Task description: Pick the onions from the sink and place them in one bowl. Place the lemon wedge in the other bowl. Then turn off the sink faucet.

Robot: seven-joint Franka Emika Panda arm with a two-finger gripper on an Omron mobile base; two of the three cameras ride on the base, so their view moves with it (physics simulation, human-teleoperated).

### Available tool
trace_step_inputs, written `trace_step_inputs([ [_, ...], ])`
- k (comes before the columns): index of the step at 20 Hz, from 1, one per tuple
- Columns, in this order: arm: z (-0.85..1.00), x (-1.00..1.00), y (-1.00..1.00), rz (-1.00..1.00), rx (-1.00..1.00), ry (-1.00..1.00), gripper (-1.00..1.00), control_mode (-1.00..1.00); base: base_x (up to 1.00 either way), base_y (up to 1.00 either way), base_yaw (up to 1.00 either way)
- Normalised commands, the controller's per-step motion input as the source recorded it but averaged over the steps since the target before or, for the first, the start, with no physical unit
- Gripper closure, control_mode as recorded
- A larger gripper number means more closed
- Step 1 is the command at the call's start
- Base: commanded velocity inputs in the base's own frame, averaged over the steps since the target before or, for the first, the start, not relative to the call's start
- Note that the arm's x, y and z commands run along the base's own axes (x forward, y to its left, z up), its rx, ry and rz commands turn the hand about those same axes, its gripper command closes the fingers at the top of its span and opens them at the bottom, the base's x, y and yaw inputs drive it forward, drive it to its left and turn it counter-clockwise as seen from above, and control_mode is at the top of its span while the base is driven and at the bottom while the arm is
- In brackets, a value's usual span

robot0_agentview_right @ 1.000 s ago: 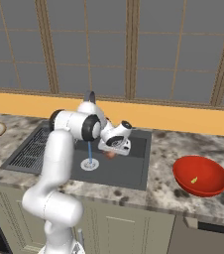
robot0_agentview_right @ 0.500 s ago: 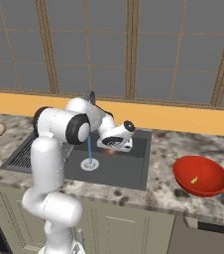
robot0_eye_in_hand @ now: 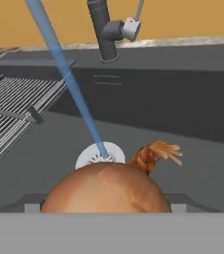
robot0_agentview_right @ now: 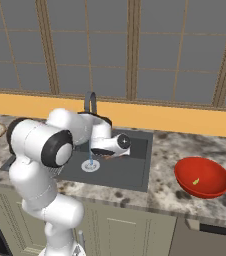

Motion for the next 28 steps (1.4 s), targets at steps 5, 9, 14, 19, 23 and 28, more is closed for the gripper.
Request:
trace_step_inputs([
  [5,0.94,-0.30,-0.13,-0.01,0.00,0.23,1.00,-1.00,0.00,0.00,0.00],
  [9,0.74,-0.31,-0.04,-0.01,0.00,0.29,1.00,-1.00,0.00,0.00,0.00],
  [14,0.46,-0.42,0.07,0.00,0.00,0.25,1.00,-1.00,0.00,0.00,0.00],
  [19,0.42,-0.16,0.37,0.00,0.00,0.11,1.00,-1.00,0.00,0.00,0.00],
  [23,0.17,-0.08,0.51,0.00,0.00,0.00,1.00,-1.00,0.00,0.00,0.00],
  [28,0.04,-0.20,0.58,0.00,0.00,0.00,1.00,-1.00,0.00,0.00,0.00],
])
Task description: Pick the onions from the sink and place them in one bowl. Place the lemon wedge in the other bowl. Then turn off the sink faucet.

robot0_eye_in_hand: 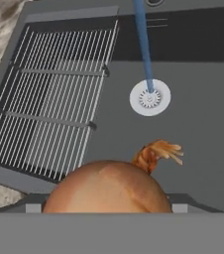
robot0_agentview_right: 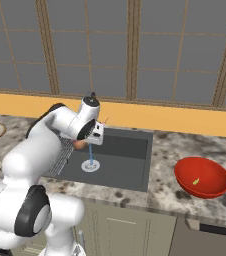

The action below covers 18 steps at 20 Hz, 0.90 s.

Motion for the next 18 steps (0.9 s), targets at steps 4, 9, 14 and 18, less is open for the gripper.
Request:
trace_step_inputs([
  [4,0.09,-0.24,0.65,0.00,0.00,0.00,1.00,-1.00,0.00,0.00,0.00],
  [9,0.16,-0.22,0.68,0.00,0.00,0.00,1.00,-1.00,0.00,0.00,0.00],
  [14,0.06,-0.06,0.77,0.00,0.00,-0.03,1.00,-1.00,0.00,0.00,0.00],
  [18,0.00,0.00,0.87,0.00,0.00,-0.03,1.00,-1.00,0.00,0.00,0.00],
])
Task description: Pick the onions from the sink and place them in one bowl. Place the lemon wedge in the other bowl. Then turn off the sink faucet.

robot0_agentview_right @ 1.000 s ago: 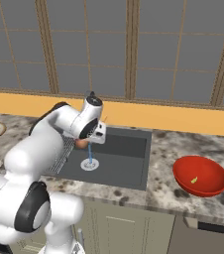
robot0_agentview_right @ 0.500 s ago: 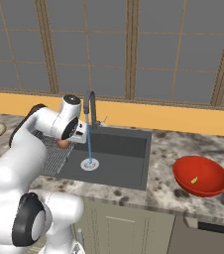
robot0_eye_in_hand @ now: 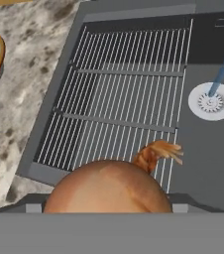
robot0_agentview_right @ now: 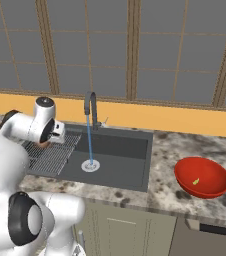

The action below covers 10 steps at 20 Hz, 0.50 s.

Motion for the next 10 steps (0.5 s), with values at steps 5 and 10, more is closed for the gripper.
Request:
trace_step_inputs([
  [5,0.00,0.00,0.87,0.00,0.00,0.00,1.00,-1.00,0.00,0.00,0.00],
  [10,0.00,0.00,0.85,0.00,0.00,-0.01,1.00,-1.00,0.00,0.00,0.00],
])
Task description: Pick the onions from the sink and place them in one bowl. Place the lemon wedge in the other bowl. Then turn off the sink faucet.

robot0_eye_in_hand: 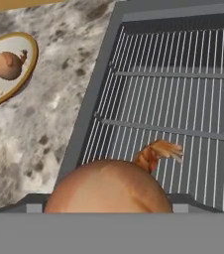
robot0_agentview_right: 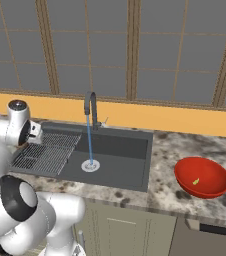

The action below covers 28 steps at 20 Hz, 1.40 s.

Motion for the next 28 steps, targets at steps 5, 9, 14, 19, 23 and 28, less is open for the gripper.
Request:
trace_step_inputs([
  [5,0.00,0.00,0.82,0.00,-0.02,-0.06,1.00,-1.00,0.00,0.00,0.00],
  [9,0.00,0.00,0.79,0.00,-0.02,-0.10,1.00,-1.00,0.00,0.00,0.00],
  [14,0.00,0.00,0.76,0.00,-0.03,-0.11,1.00,-1.00,0.00,0.00,0.00],
  [19,0.07,0.00,0.63,0.00,-0.01,-0.02,1.00,-1.00,0.00,0.00,0.00],
  [23,0.61,0.05,0.11,0.00,0.03,0.03,1.00,-1.00,0.00,0.00,0.00],
  [28,0.30,0.26,0.28,0.00,0.01,0.01,1.00,-1.00,0.00,0.00,0.00],
])
